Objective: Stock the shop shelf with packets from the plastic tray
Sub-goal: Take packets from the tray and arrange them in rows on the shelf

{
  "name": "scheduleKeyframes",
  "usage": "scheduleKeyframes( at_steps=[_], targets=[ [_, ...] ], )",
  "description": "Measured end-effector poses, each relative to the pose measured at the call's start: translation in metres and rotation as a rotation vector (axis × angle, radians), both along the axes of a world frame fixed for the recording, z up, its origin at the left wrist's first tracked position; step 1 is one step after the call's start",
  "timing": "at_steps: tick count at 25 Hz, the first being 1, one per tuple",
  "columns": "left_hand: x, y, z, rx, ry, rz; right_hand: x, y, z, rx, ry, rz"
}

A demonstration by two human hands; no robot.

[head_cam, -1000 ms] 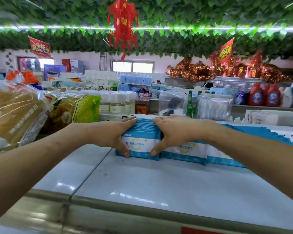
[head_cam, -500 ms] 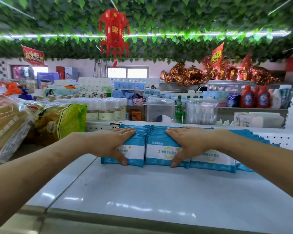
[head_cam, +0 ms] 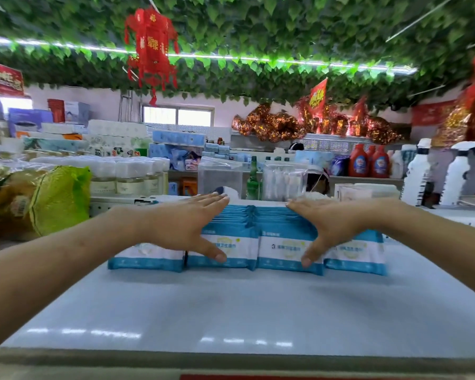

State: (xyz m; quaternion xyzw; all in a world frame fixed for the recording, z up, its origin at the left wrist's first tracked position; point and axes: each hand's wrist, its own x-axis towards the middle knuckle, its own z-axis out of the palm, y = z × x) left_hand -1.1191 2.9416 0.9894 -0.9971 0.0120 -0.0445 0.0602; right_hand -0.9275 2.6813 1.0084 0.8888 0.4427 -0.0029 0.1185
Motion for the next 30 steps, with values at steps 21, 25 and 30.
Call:
scheduleKeyframes(
  at_steps=[21, 25, 30],
  targets=[
    [0.056, -0.034, -0.03, 0.206, -0.058, -0.117, 0.031, -0.102, -0.033, 0.082, -0.159, 0.079],
    [0.058, -0.026, -0.034, 0.193, -0.046, -0.092, 0.048, -0.104, -0.043, 0.101, -0.223, 0.121],
    [0.06, -0.027, -0.033, 0.2, -0.038, -0.078, 0.063, -0.1, -0.04, 0.077, -0.217, 0.182]
  ],
)
